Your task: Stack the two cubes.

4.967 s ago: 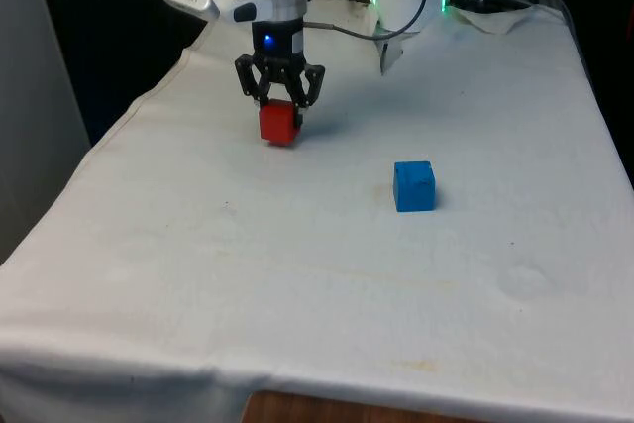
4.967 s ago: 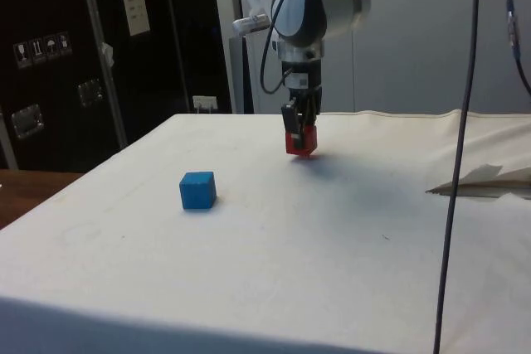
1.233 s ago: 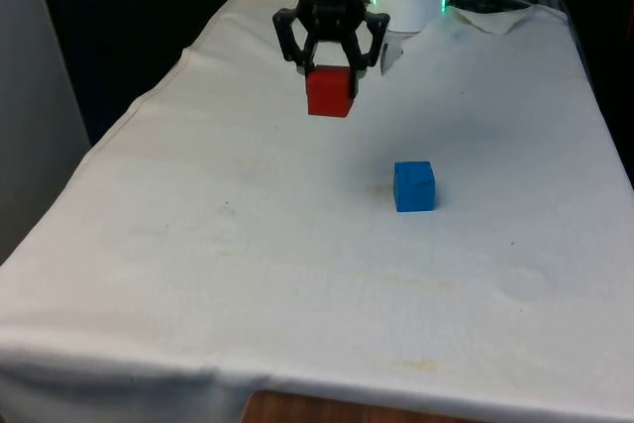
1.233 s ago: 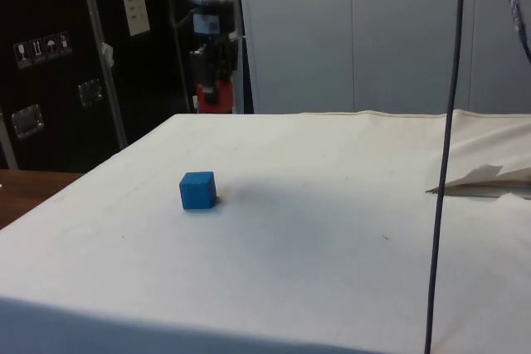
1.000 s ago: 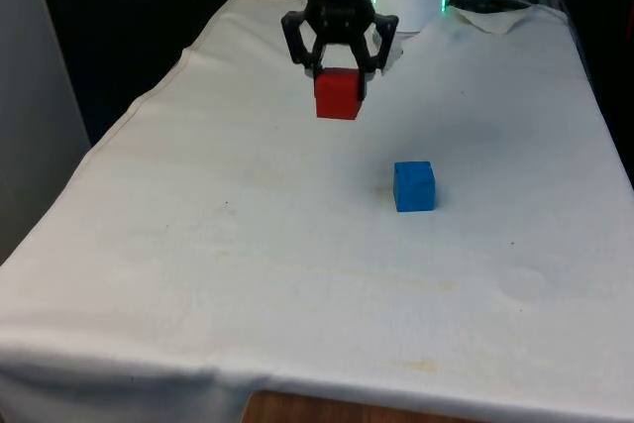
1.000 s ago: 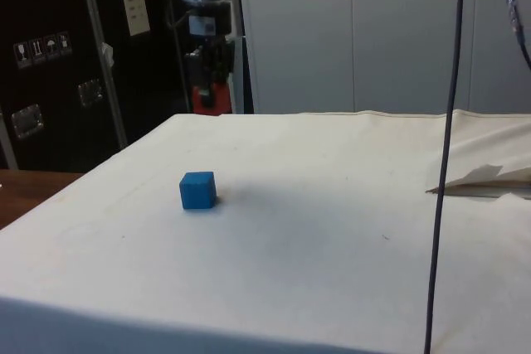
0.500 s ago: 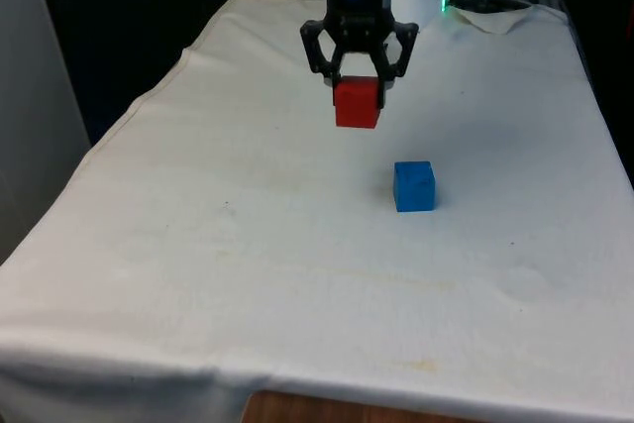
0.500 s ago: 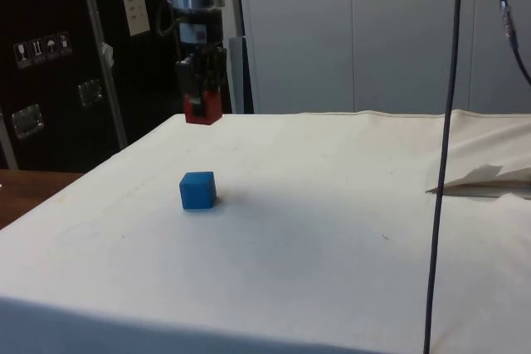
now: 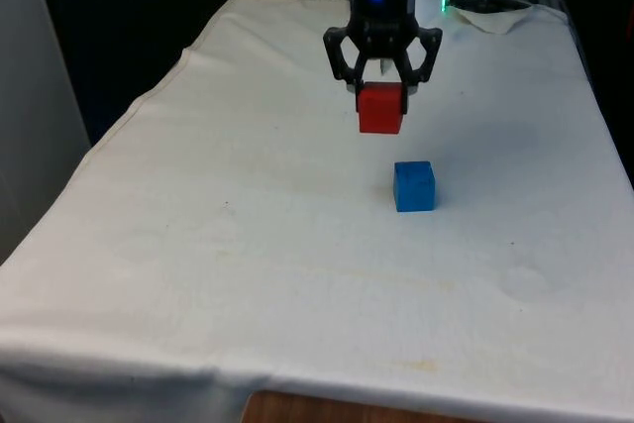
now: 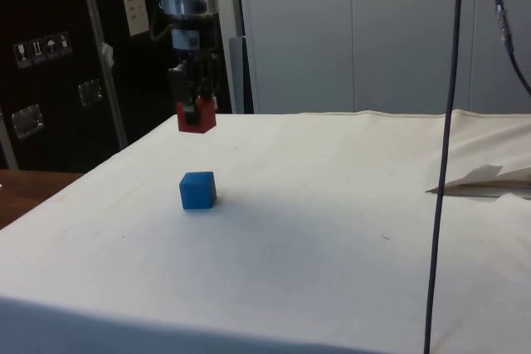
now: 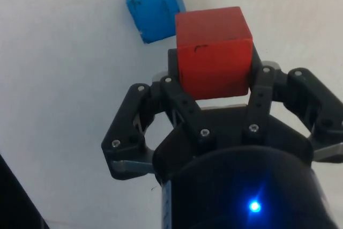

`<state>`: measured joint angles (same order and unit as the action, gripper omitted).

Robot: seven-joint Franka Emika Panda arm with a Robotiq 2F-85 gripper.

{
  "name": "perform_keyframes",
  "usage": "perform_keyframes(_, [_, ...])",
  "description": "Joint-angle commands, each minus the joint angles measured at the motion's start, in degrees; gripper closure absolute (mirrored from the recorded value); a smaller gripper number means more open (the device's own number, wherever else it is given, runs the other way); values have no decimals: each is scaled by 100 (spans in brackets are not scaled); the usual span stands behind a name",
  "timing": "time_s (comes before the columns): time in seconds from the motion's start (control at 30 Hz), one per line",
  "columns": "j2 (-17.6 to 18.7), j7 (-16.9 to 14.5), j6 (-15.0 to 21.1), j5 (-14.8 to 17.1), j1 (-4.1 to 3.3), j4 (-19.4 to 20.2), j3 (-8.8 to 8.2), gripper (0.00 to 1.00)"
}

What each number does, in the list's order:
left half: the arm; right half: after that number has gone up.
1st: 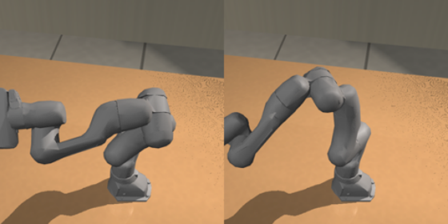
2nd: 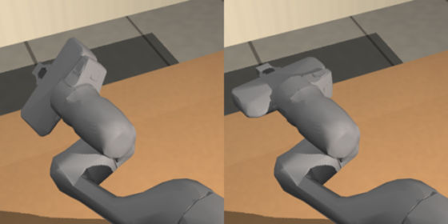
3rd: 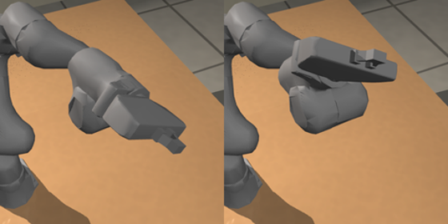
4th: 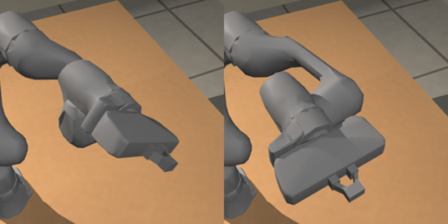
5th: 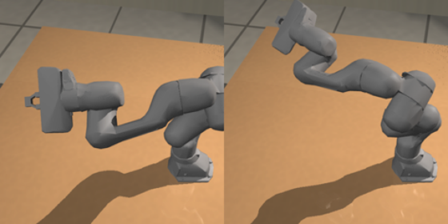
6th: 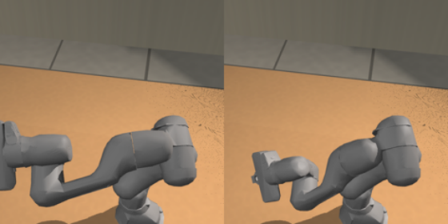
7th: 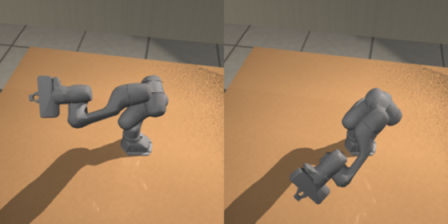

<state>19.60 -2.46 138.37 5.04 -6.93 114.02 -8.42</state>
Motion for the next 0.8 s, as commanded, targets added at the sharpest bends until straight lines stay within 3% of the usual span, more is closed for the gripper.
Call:
perform_keyframes(0.0, [34, 46, 23, -6, -23, -23, 6, 98])
perform_keyframes(0.77, [378, 155, 212, 46, -6, -86, 269, 98])
